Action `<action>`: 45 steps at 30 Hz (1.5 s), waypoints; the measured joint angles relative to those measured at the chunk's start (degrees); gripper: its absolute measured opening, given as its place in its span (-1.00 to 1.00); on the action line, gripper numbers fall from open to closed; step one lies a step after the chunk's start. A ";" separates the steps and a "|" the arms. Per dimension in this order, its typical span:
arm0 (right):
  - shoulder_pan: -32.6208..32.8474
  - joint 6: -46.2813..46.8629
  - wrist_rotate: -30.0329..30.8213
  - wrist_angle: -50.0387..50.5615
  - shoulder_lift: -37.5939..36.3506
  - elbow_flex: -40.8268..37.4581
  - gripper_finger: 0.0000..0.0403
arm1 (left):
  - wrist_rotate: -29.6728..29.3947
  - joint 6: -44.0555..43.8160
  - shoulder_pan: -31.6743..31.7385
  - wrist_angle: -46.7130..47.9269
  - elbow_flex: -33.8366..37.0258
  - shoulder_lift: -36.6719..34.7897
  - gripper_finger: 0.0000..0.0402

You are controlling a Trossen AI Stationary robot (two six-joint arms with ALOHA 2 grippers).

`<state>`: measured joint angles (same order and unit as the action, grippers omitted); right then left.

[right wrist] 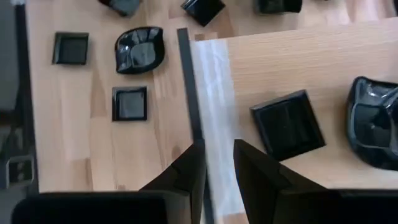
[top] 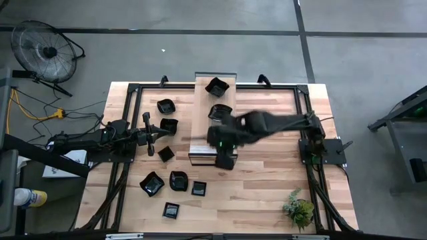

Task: Pick & Place Mini shaped plates
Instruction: Stack the square-shaped plate on top of the stacked square-shaped plates on the shelf

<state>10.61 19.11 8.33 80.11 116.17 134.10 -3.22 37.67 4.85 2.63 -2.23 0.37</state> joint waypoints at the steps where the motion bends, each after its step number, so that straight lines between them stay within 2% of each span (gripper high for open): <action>1: 1.12 1.81 1.47 -0.68 0.51 0.00 -0.61 | 0.00 0.00 -0.01 0.02 0.01 -0.01 -0.94; 6: 5.44 7.81 3.16 -5.12 4.08 0.00 -0.61 | 0.00 0.00 0.01 0.01 -0.01 0.00 -0.94; 12: 7.87 7.65 2.73 -11.73 8.85 0.00 -0.61 | 0.00 0.00 0.00 0.01 0.00 0.01 -0.94; 31: 10.91 8.00 0.06 -20.29 20.56 0.00 -0.61 | 0.00 0.00 0.01 0.01 0.00 -0.01 -0.94; 45: 12.99 7.94 -0.66 -25.14 24.46 0.00 -0.61 | 0.00 0.00 0.01 0.02 0.00 0.00 -0.94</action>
<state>23.59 27.05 7.68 54.96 140.63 134.10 -3.22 37.67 4.86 2.65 -2.23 0.37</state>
